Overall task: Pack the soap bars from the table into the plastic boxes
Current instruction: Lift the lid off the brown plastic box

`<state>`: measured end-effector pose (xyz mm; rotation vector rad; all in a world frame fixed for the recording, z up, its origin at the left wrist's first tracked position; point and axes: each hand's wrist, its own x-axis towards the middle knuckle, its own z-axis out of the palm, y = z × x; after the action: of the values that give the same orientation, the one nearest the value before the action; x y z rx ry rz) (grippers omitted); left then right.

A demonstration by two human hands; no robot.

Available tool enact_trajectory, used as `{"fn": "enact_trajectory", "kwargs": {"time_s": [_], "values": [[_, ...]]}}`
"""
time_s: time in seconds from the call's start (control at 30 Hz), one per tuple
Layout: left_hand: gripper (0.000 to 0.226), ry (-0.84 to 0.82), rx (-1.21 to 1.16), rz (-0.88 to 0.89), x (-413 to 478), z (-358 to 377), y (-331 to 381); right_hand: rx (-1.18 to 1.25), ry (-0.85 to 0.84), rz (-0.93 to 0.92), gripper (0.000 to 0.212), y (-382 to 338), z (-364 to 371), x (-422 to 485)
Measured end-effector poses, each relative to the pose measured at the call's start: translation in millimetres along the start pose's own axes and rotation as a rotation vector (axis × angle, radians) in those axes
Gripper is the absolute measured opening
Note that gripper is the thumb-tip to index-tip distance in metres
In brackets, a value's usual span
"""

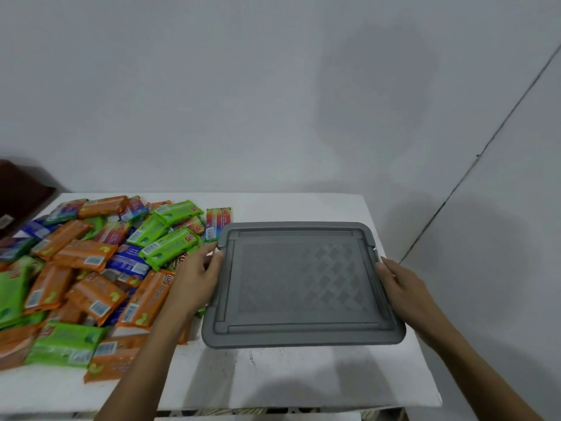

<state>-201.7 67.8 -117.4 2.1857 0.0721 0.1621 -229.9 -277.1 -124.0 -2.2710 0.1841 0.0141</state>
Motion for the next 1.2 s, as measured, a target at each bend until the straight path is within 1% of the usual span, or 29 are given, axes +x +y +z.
{"fn": "enact_trajectory", "kwargs": {"time_s": [0.07, 0.1, 0.17, 0.23, 0.27, 0.33, 0.4, 0.43, 0.53, 0.6, 0.67, 0.73, 0.77, 0.8, 0.87, 0.97, 1.1, 1.2], "values": [[0.023, -0.047, -0.147, -0.032, -0.8, -1.2, -7.1, 0.135, -0.057, 0.016, 0.04, 1.9, -2.9, -2.7], [0.024, -0.057, -0.204, -0.049, -1.4, -1.6, -9.2, 0.199, -0.078, 0.046, 0.044, 4.2, -3.3, -3.2], [0.026, -0.048, -0.243, -0.088, -3.7, -0.1, -16.0, 0.311, -0.094, 0.144, 0.046, 11.5, -1.6, -3.7], [0.024, -0.052, -0.285, -0.145, -7.5, 4.7, -23.6, 0.433, -0.124, 0.226, 0.047, 19.9, 1.8, -3.8], [0.026, -0.058, -0.331, -0.19, -9.4, 7.5, -27.3, 0.476, -0.14, 0.233, 0.048, 23.5, 4.1, -4.9], [0.032, -0.052, -0.403, -0.262, -11.9, 10.1, -34.1, 0.516, -0.146, 0.189, 0.053, 24.8, 7.3, -8.2], [0.033, -0.046, -0.417, -0.267, -12.7, 10.5, -37.0, 0.519, -0.101, 0.142, 0.059, 26.2, 9.1, -8.8], [0.032, -0.044, -0.413, -0.258, -12.3, 10.7, -37.1, 0.512, -0.076, 0.123, 0.057, 27.2, 9.7, -8.3], [0.028, -0.036, -0.354, -0.18, -10.7, 10.4, -34.2, 0.436, -0.028, 0.083, 0.036, 25.3, 8.0, -6.6], [0.021, -0.008, -0.227, -0.107, -9.1, 9.2, -34.1, 0.322, 0.039, 0.064, 0.03, 24.3, 6.4, -4.3], [0.017, 0.058, -0.05, -0.045, -6.5, 6.0, -37.4, 0.128, 0.141, 0.022, 0.03, 21.1, 3.5, -2.4], [0.023, 0.143, 0.107, -0.011, -5.7, 1.4, -38.7, -0.02, 0.246, -0.025, 0.026, 16.1, -0.9, -1.8], [0.024, 0.174, 0.153, 0.0, -6.8, -1.3, -37.0, -0.063, 0.271, -0.052, 0.024, 12.0, -3.6, -2.2], [0.024, 0.19, 0.183, 0.02, -9.1, -4.2, -31.7, -0.102, 0.268, -0.076, 0.024, 8.3, -6.3, -2.9], [0.023, 0.168, 0.223, 0.072, -13.2, -7.7, -18.5, -0.157, 0.219, -0.095, 0.029, 1.7, -10.7, -4.6], [0.026, 0.045, 0.299, 0.091, -18.1, -13.0, -7.3, -0.219, 0.13, -0.075, 0.025, -6.8, -9.7, -9.3], [0.034, -0.064, 0.322, 0.024, -15.5, -18.9, -4.0, -0.266, 0.102, -0.047, 0.027, -11.4, -8.2, -13.2], [0.033, -0.113, 0.282, -0.033, -18.2, -20.9, 2.2, -0.225, 0.1, -0.035, 0.028, -16.3, -10.4, -14.7]]}}
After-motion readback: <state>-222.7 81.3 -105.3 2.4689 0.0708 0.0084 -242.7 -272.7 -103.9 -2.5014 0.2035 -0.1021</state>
